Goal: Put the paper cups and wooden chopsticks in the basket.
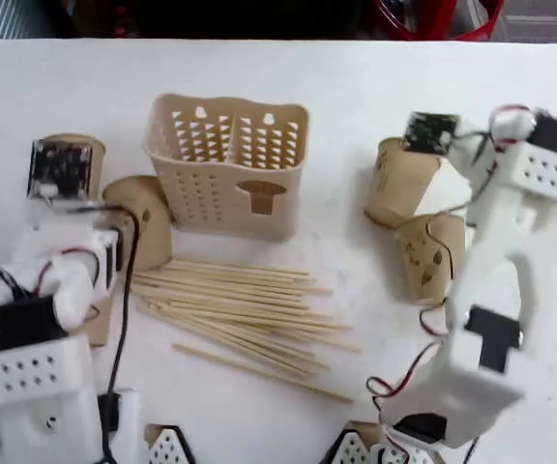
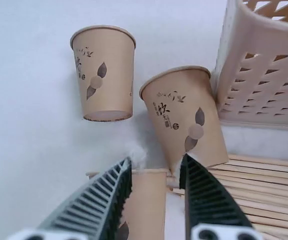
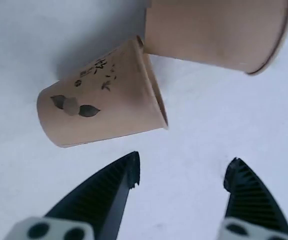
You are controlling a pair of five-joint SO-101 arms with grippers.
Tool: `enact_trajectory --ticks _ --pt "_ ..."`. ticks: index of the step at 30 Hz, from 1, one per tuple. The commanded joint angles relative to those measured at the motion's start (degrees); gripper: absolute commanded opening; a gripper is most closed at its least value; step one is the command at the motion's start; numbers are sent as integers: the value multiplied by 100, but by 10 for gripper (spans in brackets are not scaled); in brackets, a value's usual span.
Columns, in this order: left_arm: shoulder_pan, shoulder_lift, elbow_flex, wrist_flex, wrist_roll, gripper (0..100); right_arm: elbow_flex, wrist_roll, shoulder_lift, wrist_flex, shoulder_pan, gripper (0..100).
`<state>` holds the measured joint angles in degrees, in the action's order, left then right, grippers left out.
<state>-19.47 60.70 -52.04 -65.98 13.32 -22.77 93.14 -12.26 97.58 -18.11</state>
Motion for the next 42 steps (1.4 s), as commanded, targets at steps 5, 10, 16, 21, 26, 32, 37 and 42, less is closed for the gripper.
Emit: enact_trajectory --ticks 5,10,16,21,26,32,37,42 --pt "-453 708 -492 352 97 170 -1020 571 -1130 57 84 269" --pt "-453 708 -571 492 88 170 -976 -44 -1086 92 136 268" --pt "-444 708 -730 668 70 170 -914 -633 -822 92 154 269" --pt "-453 708 -747 659 79 170 -862 -466 -963 92 391 269" --pt "-453 708 -747 659 79 170 -352 -686 -910 92 576 269" --pt "-453 708 -747 659 70 170 -123 -686 -954 75 585 269" --pt "-453 708 -747 668 62 170 -114 -703 -892 92 382 267" --pt "-453 708 -756 668 62 170 325 -695 -892 92 330 146"
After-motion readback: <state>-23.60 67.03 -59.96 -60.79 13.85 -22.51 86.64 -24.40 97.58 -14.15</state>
